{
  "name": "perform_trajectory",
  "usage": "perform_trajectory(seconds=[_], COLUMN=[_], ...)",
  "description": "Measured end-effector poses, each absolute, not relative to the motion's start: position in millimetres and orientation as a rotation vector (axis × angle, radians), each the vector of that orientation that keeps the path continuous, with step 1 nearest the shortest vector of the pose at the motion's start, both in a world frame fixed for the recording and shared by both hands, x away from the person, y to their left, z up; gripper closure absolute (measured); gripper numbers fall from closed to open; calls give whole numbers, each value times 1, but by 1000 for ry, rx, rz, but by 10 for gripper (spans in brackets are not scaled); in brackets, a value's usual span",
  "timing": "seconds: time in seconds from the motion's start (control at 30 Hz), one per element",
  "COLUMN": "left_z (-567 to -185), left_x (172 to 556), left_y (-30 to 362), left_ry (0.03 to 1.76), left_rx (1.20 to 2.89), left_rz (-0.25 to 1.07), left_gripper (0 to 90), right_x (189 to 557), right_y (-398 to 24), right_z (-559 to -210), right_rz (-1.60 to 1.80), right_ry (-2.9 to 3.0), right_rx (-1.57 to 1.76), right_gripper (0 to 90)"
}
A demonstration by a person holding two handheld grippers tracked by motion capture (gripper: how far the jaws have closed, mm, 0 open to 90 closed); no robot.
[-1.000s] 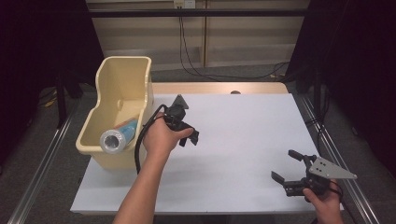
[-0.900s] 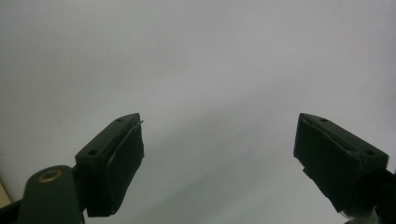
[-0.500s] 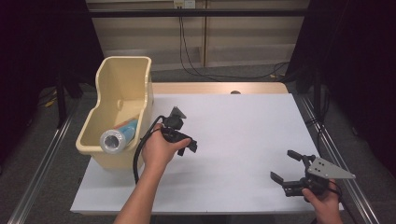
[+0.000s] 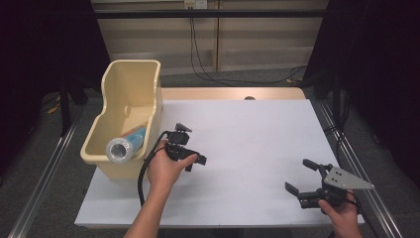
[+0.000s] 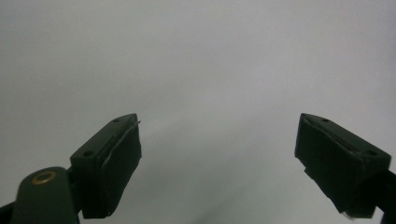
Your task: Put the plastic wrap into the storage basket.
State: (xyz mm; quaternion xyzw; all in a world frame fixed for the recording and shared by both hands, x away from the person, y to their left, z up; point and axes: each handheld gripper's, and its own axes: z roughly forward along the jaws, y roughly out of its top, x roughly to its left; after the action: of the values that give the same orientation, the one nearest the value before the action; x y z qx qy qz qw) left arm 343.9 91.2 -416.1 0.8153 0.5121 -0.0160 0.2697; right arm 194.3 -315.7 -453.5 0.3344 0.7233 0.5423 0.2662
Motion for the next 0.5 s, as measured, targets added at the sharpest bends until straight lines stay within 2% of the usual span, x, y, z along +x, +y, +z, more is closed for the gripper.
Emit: perform_trajectory(seconds=[0.4,0.5], left_z=[-424,-426], left_x=[326,320], left_y=[96,95], left_ry=[1221,1175], left_rx=[2071,2056], left_rz=[39,93], left_gripper=[115,97], right_x=[193,193], right_y=[-316,-317], right_z=[-454,-453], right_rz=[1464,1462], right_ry=[1952,1947], right_rx=[901,908], right_gripper=[16,15])
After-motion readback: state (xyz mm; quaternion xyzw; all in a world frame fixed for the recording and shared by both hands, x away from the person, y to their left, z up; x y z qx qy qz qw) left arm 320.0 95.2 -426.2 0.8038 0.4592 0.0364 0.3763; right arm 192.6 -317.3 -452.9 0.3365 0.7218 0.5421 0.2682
